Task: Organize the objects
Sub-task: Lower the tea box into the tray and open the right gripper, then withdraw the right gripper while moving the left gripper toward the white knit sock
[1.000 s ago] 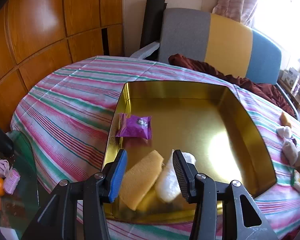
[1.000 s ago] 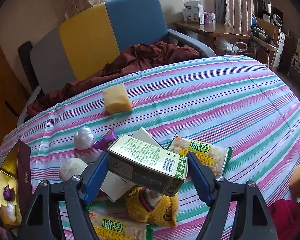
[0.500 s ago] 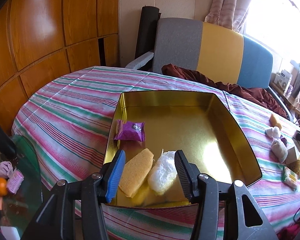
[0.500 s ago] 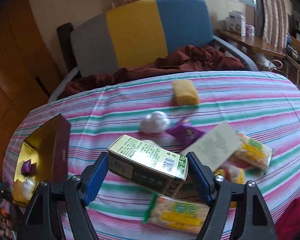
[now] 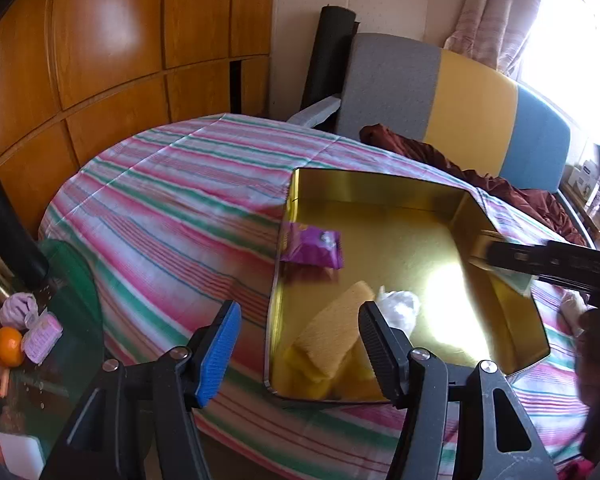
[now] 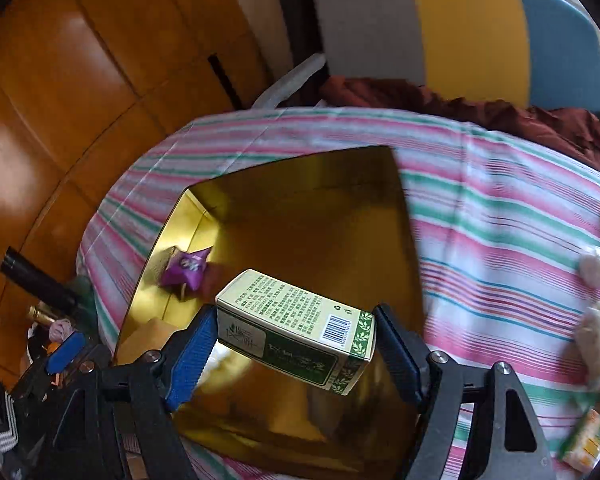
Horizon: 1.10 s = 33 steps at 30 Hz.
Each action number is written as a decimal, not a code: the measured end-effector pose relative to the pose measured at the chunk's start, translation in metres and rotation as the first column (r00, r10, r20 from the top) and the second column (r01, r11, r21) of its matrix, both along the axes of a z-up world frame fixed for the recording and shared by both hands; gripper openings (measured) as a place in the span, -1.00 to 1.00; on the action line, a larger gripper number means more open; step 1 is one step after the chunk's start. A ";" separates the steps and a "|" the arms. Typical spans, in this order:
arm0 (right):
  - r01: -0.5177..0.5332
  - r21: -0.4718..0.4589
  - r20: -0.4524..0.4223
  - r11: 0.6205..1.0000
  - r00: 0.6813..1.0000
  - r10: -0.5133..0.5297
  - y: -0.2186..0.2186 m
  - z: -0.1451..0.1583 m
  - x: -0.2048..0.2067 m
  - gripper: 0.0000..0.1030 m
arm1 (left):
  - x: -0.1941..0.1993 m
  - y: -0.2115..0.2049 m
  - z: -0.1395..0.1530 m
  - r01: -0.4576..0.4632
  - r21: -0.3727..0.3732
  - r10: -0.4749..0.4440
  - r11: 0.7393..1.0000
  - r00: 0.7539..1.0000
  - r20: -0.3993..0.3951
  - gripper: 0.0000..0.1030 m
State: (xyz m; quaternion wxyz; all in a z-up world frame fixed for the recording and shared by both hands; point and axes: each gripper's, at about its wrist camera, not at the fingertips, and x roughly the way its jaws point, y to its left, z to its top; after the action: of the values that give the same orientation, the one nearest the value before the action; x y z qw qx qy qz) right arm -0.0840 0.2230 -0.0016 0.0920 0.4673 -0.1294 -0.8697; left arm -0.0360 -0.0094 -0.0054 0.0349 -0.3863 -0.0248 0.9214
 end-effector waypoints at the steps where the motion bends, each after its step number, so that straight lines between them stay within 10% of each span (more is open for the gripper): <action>1: -0.010 -0.002 0.012 1.000 1.000 0.010 -0.009 -0.005 -0.008 0.54 | 0.000 -0.003 -0.001 -0.007 0.002 0.007 1.000 1.000 0.003 0.27; 9: -0.063 0.007 0.080 0.998 0.995 0.062 -0.057 -0.027 -0.046 0.66 | -0.003 -0.019 -0.004 -0.048 0.010 0.048 0.999 0.999 -0.001 0.59; 33: 0.005 0.315 -0.175 0.949 0.983 0.053 -0.054 0.019 0.051 0.74 | 0.010 -0.010 0.012 -0.049 -0.021 0.048 0.999 0.998 -0.051 0.77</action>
State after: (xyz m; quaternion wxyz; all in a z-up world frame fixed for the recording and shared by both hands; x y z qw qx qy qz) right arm -0.0334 0.1694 0.0170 0.0387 0.3964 0.0254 -0.9169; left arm -0.0256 -0.0192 0.0064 0.0089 -0.3624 -0.0233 0.9317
